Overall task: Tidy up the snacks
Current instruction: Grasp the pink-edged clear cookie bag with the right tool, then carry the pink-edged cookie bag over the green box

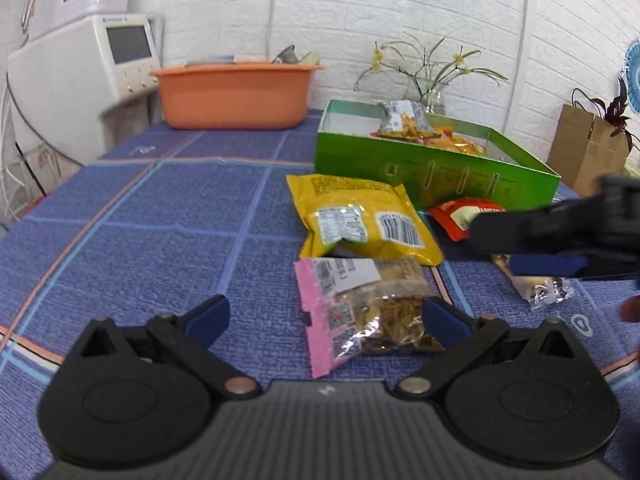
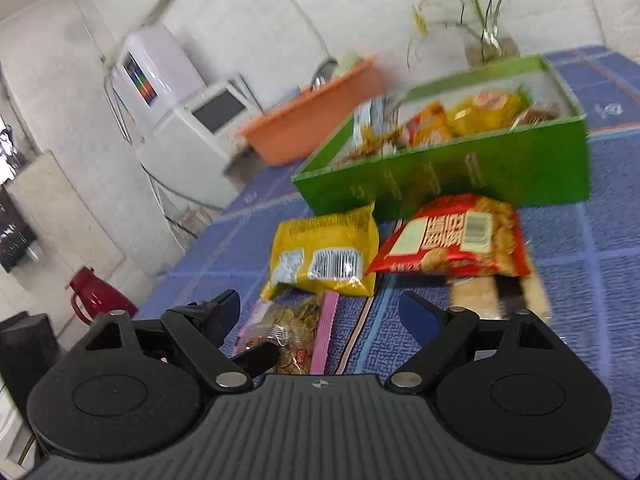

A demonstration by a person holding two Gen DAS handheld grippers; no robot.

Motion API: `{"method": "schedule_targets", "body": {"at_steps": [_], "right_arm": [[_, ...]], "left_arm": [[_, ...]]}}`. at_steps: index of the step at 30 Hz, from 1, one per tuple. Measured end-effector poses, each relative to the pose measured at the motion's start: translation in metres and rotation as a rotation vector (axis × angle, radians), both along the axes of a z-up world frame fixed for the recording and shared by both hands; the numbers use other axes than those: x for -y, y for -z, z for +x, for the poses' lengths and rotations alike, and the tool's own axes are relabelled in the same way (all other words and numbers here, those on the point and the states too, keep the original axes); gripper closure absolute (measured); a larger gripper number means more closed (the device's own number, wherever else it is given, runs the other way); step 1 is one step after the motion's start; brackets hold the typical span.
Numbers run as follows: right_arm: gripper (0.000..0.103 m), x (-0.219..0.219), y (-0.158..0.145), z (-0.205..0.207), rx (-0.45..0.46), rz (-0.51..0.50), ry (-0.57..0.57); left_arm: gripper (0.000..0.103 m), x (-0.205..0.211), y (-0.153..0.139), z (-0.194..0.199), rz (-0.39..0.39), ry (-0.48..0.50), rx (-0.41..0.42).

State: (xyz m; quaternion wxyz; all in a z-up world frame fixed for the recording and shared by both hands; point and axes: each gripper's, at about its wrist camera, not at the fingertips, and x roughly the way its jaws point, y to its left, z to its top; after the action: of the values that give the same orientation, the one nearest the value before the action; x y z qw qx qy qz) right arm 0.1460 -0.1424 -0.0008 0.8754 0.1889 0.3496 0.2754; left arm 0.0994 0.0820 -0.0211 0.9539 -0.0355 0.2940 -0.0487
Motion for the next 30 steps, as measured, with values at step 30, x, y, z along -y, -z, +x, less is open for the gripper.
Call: {"method": "schedule_targets", "body": {"at_steps": [30], "right_arm": [[0.024, -0.031, -0.026, -0.013, 0.165, -0.086, -0.129]], "left_arm": [[0.015, 0.019, -0.028, -0.012, -0.013, 0.199, 0.084]]}}
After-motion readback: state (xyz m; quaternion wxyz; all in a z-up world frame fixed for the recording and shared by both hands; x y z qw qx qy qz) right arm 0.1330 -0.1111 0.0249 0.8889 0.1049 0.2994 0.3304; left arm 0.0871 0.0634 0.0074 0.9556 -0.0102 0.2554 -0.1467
